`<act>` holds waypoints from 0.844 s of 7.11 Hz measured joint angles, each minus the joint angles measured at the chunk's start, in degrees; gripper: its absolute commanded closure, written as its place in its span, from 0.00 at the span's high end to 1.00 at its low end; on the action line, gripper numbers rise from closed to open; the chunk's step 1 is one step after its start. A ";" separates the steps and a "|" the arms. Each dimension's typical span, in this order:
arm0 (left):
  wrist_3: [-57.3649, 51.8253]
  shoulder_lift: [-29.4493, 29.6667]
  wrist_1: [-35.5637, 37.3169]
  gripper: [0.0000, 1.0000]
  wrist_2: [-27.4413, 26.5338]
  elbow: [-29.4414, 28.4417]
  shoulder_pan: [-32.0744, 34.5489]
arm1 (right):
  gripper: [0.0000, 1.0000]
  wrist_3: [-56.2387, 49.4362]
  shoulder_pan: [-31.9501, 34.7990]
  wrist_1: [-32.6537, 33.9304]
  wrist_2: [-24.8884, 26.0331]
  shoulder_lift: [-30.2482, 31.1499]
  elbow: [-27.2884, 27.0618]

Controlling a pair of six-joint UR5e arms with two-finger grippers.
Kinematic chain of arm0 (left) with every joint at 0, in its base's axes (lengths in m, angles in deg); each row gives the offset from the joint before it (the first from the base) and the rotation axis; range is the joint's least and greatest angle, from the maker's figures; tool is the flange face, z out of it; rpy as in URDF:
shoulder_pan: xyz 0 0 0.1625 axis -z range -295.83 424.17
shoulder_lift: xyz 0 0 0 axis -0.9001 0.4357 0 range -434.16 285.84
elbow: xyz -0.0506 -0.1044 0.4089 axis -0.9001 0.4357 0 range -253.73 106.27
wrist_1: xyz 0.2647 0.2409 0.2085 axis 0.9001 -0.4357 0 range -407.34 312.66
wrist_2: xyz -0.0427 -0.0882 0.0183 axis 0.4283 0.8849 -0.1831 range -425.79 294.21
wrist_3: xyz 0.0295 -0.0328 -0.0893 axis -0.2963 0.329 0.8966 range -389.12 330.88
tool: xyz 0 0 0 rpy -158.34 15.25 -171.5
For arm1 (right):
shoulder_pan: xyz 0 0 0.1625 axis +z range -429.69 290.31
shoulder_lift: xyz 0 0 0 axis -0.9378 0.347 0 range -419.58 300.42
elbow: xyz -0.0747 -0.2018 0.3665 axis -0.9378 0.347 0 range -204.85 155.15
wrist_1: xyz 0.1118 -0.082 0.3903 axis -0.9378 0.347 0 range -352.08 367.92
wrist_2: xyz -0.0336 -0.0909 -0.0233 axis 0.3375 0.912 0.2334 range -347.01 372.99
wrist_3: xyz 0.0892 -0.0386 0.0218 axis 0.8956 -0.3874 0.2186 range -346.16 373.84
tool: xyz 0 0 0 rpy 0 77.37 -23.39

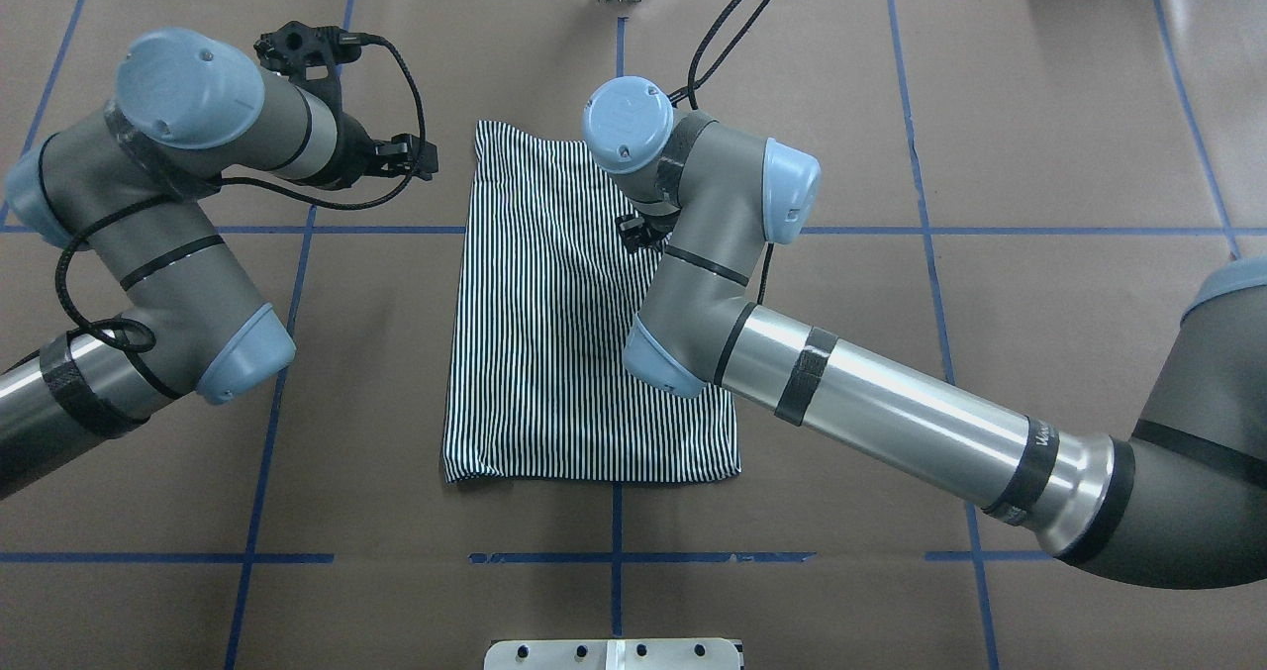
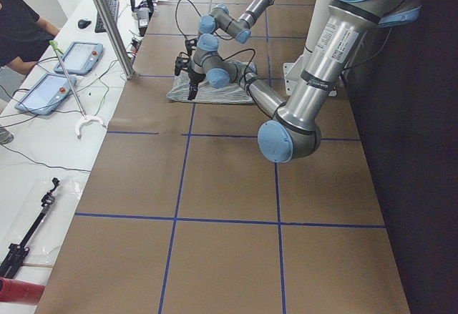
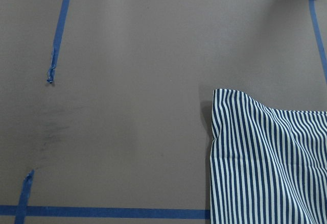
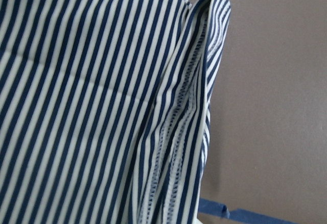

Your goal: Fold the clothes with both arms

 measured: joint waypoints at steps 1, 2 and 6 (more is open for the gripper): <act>0.02 0.05 -0.01 1.00 0.00 0.00 0.00 | 1.00 -0.21 -0.01 0.00 0.00 0.20 0.02; 0.03 0.07 0.01 1.00 0.01 0.00 0.00 | 1.00 -0.43 0.12 0.00 0.01 0.34 0.02; 0.17 0.39 0.45 1.00 0.09 0.17 0.00 | 1.00 -8.16 7.72 0.02 -0.72 5.70 -0.83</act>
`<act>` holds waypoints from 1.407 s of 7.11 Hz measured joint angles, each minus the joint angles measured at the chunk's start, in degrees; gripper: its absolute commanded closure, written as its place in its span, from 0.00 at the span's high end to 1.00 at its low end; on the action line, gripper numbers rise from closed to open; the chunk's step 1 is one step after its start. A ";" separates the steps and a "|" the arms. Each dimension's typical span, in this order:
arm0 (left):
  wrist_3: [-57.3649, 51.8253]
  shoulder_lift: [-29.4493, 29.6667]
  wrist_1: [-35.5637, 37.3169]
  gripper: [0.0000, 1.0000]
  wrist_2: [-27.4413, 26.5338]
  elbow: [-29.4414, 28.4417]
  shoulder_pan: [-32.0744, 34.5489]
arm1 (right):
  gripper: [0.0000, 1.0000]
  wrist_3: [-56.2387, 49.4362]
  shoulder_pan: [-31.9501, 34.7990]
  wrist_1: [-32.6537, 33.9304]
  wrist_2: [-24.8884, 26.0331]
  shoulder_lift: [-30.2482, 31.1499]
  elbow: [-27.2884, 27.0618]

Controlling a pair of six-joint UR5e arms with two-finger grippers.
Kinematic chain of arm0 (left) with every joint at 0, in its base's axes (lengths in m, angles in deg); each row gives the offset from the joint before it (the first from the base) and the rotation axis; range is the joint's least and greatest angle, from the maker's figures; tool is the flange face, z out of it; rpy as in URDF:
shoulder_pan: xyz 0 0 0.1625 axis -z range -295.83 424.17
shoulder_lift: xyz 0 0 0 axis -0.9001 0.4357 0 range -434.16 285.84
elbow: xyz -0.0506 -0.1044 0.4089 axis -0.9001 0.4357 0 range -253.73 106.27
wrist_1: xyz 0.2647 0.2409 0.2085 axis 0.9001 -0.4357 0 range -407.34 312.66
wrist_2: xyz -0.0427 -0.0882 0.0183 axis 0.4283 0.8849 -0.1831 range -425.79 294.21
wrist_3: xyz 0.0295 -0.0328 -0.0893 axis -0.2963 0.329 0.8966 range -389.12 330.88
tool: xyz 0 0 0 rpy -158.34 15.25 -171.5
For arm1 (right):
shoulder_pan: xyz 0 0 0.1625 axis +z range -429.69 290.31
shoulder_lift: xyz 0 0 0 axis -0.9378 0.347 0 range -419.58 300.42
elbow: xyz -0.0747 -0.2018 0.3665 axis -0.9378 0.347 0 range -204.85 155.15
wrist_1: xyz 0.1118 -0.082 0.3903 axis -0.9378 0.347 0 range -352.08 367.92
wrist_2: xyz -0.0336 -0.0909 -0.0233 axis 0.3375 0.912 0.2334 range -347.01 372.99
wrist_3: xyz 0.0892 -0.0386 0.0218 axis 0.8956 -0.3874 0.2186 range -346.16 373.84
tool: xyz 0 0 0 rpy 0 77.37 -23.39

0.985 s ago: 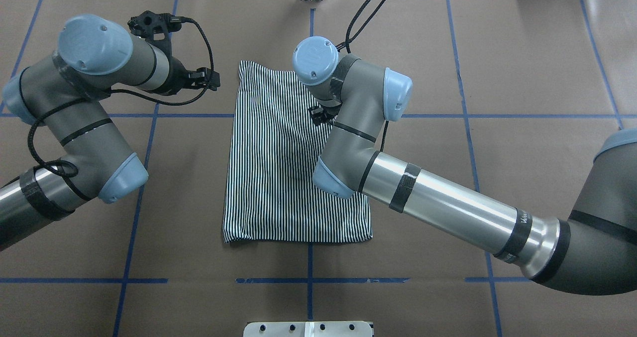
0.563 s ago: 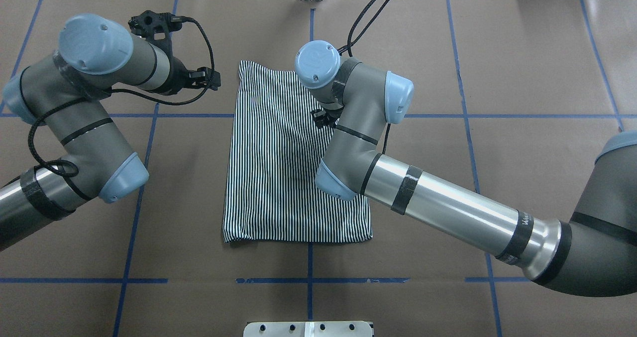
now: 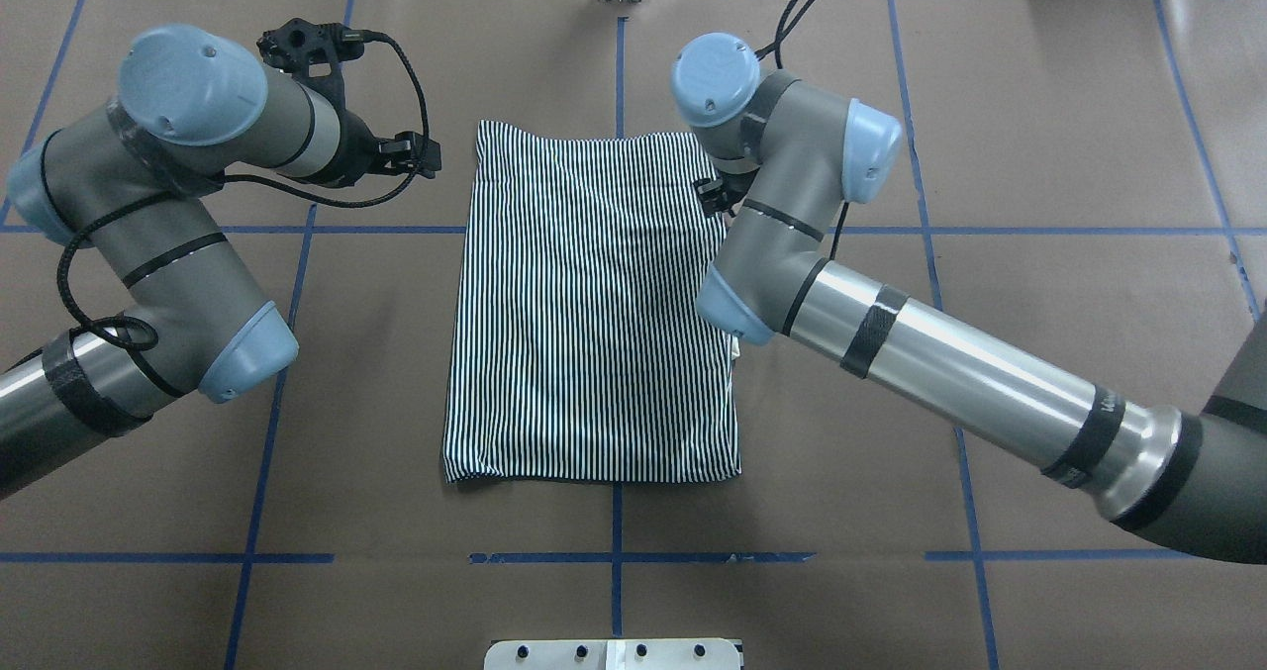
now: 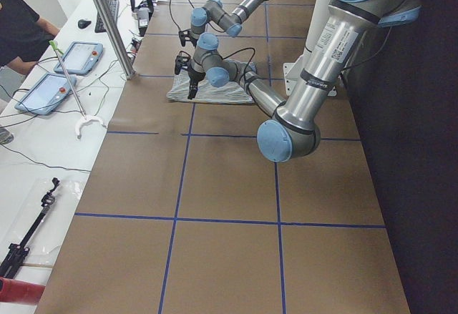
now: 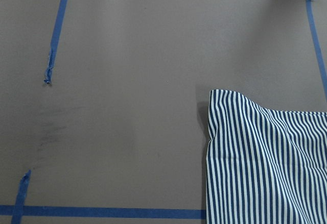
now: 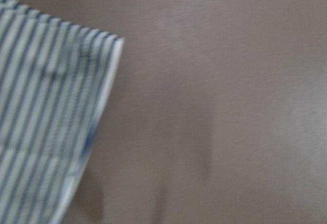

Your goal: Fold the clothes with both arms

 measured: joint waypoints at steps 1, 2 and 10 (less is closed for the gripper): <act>0.02 0.03 0.09 1.00 0.00 0.09 0.00 | 1.00 -3.53 3.60 -0.10 -1.40 1.29 -0.27; 0.03 0.04 0.18 1.00 0.00 0.24 0.00 | 1.00 -5.21 6.11 -0.11 -4.35 1.38 -0.86; 47.64 -4.84 18.05 0.97 -3.66 15.34 -25.20 | 1.00 16.57 6.57 0.45 -27.11 14.19 -29.24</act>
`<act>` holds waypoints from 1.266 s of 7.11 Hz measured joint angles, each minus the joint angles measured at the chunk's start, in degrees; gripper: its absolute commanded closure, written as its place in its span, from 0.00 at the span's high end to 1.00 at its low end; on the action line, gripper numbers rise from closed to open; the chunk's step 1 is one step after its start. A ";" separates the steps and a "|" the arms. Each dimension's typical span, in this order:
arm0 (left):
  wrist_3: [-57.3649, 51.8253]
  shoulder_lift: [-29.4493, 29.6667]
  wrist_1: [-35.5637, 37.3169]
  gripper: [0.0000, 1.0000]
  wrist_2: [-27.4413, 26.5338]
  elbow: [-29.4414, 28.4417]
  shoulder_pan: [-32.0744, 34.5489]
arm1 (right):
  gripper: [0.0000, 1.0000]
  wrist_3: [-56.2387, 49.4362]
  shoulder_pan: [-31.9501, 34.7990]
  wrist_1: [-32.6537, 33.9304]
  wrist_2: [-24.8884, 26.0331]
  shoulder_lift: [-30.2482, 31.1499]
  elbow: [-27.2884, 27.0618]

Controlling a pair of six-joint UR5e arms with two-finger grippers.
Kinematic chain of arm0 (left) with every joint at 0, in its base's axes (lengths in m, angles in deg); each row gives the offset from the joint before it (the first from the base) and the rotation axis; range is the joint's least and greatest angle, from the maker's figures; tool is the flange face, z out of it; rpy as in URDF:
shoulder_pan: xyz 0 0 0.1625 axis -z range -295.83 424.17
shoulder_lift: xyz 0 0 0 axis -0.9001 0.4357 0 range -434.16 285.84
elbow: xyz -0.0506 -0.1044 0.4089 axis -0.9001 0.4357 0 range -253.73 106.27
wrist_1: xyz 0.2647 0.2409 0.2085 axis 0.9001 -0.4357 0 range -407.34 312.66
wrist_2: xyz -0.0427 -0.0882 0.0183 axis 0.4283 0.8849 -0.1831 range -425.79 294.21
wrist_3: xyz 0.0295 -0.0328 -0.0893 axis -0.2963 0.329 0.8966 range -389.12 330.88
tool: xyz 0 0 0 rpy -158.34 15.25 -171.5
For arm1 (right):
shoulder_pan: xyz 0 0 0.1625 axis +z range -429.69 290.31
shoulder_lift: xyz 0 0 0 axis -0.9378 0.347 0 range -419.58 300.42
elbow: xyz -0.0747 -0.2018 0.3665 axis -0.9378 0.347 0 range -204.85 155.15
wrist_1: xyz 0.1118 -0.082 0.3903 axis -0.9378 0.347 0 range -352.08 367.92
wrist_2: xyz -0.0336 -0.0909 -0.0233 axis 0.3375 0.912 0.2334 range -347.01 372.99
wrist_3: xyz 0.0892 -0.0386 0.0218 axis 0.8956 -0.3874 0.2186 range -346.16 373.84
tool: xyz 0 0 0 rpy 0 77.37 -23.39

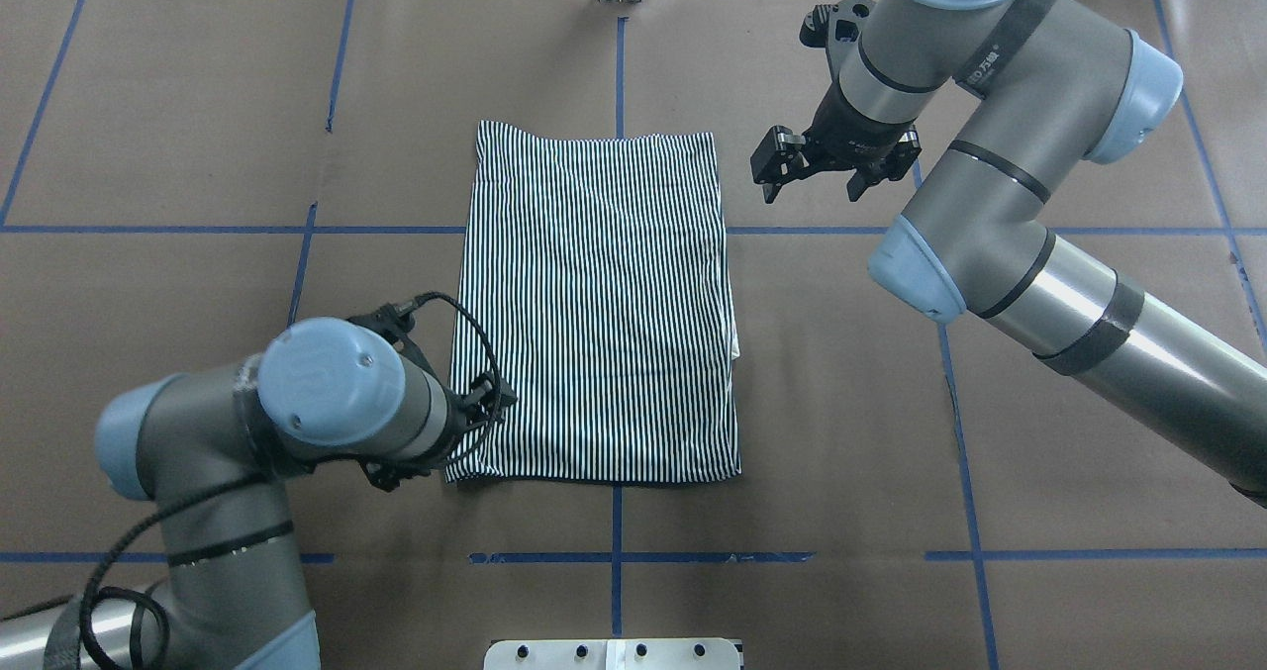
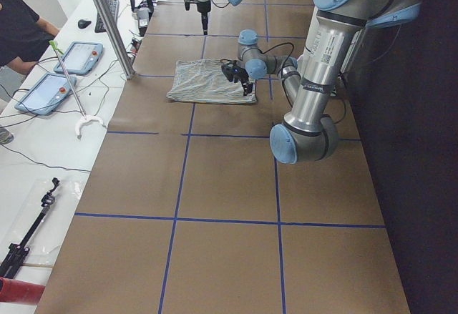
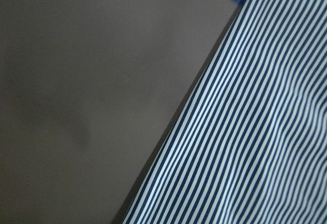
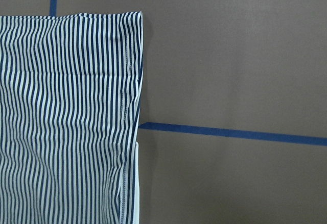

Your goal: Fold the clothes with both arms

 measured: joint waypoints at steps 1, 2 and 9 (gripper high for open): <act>3.12 0.58 1.09 0.97 -2.24 -1.54 -2.69 | 1.00 1.80 -0.25 -0.02 -0.48 0.23 -1.10; 4.23 1.17 1.44 0.97 -4.10 -3.13 -3.48 | 1.00 2.59 -0.39 -0.03 -0.65 0.25 -1.52; 4.10 1.60 1.58 0.43 -5.68 -4.23 -1.83 | 1.00 3.11 -0.72 -0.07 -0.56 0.11 -1.67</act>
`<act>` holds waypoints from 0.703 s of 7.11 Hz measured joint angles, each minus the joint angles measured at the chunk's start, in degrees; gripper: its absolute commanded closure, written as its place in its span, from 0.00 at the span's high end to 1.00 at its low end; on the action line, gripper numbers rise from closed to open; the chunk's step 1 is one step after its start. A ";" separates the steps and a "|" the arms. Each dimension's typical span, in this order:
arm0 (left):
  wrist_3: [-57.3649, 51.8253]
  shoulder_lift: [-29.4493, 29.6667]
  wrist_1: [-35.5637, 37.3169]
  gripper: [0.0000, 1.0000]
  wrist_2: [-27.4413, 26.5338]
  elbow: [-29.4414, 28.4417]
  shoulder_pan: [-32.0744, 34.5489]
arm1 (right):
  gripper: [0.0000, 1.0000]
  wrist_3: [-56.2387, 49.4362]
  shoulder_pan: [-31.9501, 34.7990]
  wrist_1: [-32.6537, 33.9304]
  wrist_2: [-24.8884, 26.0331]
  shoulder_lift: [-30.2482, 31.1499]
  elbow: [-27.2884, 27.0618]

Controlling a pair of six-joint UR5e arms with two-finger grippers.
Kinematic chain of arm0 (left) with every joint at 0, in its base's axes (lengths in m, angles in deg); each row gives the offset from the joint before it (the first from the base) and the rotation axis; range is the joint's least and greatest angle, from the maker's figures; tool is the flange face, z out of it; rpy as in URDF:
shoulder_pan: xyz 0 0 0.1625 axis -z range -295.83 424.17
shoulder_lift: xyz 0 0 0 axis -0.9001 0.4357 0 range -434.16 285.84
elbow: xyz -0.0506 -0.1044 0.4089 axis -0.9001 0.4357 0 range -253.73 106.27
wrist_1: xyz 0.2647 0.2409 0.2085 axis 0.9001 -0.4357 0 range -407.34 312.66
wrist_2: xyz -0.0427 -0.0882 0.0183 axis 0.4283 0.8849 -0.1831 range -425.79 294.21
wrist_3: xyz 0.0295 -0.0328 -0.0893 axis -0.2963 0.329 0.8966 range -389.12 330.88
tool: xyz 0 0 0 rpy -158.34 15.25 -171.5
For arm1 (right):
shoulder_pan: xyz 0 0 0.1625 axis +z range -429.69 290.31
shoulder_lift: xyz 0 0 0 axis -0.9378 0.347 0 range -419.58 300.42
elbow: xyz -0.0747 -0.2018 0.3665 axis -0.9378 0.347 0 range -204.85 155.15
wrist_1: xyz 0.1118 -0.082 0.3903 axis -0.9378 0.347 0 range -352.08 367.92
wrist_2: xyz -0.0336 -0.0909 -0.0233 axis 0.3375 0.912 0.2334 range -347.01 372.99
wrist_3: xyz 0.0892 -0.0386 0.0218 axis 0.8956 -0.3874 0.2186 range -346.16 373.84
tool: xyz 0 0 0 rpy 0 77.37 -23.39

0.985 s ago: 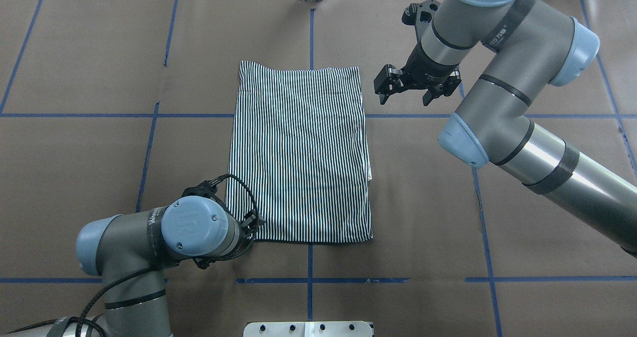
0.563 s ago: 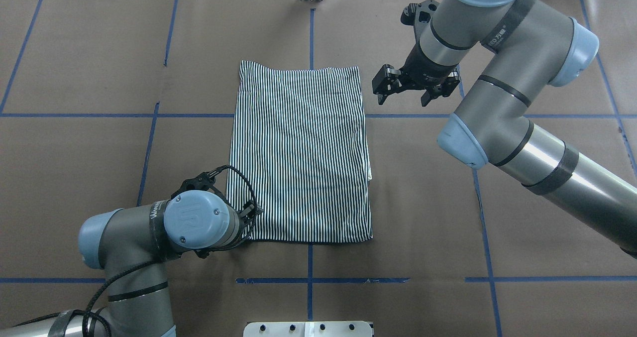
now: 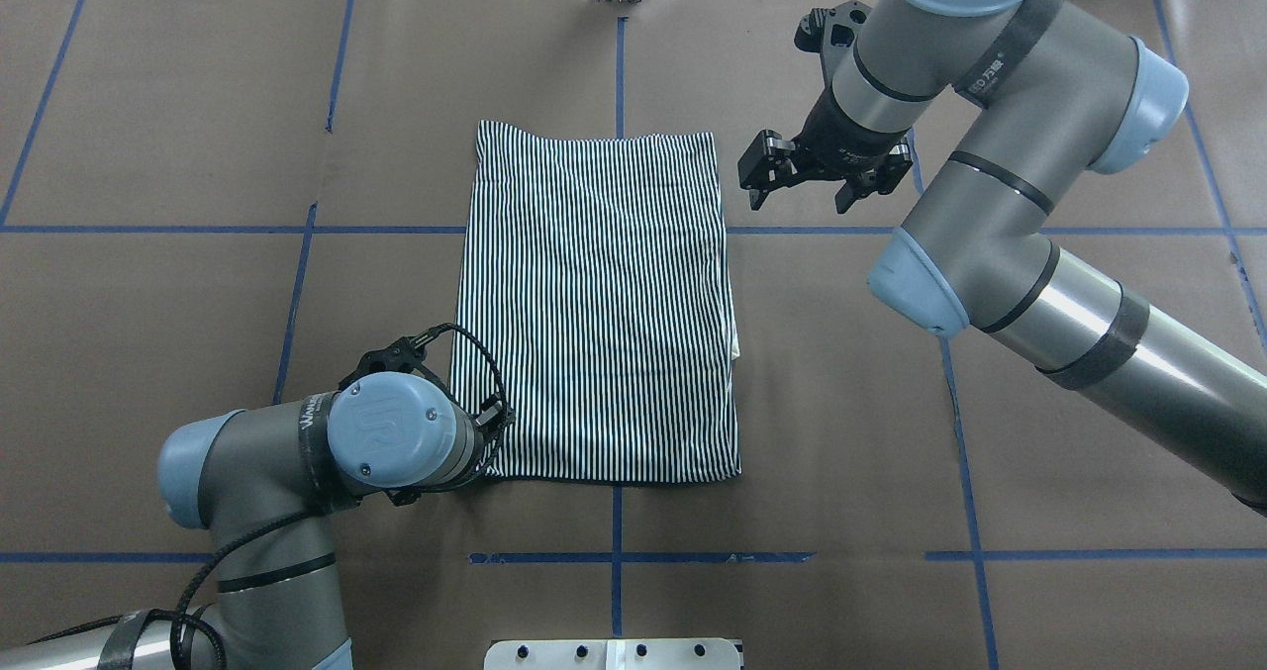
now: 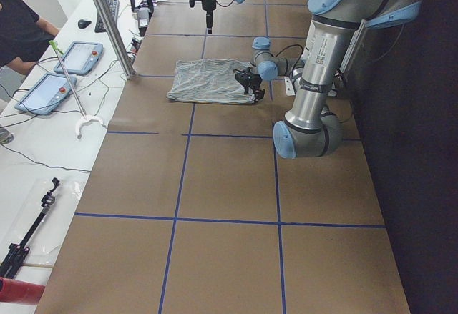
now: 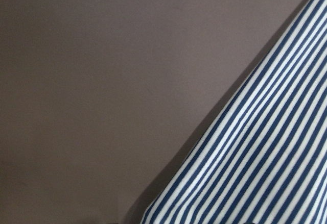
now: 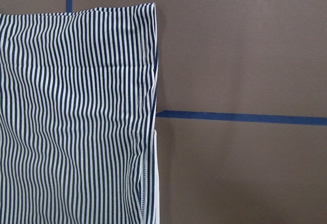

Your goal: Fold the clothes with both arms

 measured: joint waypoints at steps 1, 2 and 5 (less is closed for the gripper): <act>0.02 0.02 0.00 0.15 0.04 -0.04 -0.06 | 1.00 0.01 0.00 0.05 0.00 0.00 0.00; 0.00 0.03 0.00 0.00 0.07 -0.04 -0.13 | 1.00 0.03 0.00 0.09 0.03 0.00 -0.02; -0.12 0.02 0.21 0.00 0.17 0.35 -0.21 | 1.00 1.18 -0.14 0.13 0.07 -0.26 0.01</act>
